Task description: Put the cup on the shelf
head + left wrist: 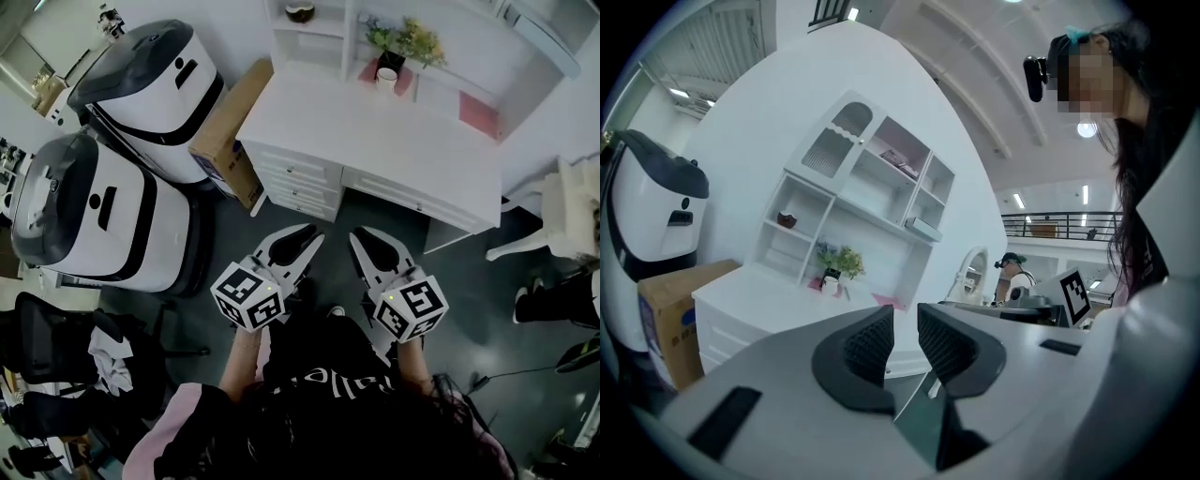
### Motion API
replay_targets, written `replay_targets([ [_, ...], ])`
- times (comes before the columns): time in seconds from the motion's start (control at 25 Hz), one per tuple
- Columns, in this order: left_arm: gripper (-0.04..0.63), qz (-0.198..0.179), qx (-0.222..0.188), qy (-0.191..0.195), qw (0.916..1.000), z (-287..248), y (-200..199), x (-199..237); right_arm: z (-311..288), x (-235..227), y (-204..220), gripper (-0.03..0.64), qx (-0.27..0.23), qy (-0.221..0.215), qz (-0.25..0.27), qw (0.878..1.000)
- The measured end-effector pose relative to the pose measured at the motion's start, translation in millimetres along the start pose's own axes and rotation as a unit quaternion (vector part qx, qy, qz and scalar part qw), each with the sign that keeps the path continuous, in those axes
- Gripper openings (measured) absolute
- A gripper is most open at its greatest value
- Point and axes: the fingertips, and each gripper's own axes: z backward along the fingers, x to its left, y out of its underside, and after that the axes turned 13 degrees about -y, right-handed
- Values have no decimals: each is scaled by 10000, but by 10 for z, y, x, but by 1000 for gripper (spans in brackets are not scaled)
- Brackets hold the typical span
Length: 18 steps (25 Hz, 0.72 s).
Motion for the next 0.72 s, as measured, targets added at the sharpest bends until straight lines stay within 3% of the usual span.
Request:
replay_targets([
  [0.16, 89, 129, -63, 18, 9999, 139, 64, -173, 189, 146, 38, 64, -34, -78, 62, 9999],
  [0.72, 89, 56, -58, 50, 10000, 363, 177, -468, 499, 393, 78, 57, 40, -127, 237, 9996],
])
